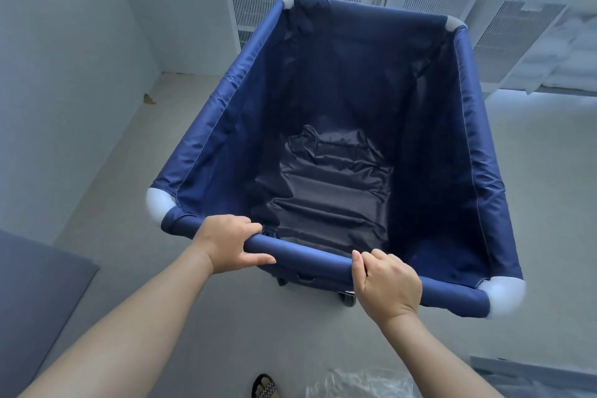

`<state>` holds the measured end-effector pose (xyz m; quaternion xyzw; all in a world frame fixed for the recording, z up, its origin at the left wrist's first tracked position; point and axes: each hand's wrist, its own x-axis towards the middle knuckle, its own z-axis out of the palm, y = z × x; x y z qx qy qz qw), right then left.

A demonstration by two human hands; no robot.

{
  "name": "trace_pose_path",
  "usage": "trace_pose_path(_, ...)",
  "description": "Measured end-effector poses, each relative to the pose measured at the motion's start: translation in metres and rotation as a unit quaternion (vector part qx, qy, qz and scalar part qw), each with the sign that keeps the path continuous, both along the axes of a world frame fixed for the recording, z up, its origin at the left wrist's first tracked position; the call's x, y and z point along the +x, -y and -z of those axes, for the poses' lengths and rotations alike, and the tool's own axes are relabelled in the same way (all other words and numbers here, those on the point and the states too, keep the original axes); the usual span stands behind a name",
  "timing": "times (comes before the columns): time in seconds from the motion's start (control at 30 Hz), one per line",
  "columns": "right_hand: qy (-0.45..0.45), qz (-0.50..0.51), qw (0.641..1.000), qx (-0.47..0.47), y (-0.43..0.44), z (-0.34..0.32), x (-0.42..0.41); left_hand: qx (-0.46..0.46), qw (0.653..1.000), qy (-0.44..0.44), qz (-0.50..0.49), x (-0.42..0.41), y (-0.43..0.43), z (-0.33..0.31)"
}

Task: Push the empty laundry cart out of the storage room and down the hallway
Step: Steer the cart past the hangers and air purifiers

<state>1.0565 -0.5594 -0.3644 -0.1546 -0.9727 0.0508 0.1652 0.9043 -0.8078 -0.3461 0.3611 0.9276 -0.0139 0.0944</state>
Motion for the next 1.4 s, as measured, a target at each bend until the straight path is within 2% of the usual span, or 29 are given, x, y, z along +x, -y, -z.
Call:
trace_pose_path(0.23, -0.019, 0.025, 1.000, 0.000, 0.001, 0.002, -0.042, 0.012, 1.000, -0.010, 0.007, -0.046, -0.004, 0.000)
trace_pose_path(0.4, -0.027, 0.019, 0.999, 0.001, 0.001, 0.003, -0.034, 0.033, 0.999, -0.027, -0.002, -0.034, -0.002, 0.004)
trace_pose_path(0.57, -0.022, -0.011, 1.000, 0.000, 0.001, 0.001, 0.015, 0.043, 0.999, -0.020, -0.022, 0.027, 0.006, 0.006)
trace_pose_path(0.87, -0.011, -0.072, 0.997, -0.001, -0.015, 0.000, 0.138, 0.063, 0.995, -0.029, -0.069, 0.184, 0.005, 0.002)
trace_pose_path(1.07, -0.014, -0.110, 0.994, 0.014, -0.029, -0.005, 0.203, 0.032, 0.993, -0.032, -0.112, 0.270, -0.001, 0.003)
trace_pose_path(1.4, -0.031, -0.138, 0.989, 0.031, -0.077, -0.003, 0.205, 0.061, 0.986, -0.029, -0.151, 0.294, -0.045, 0.001)
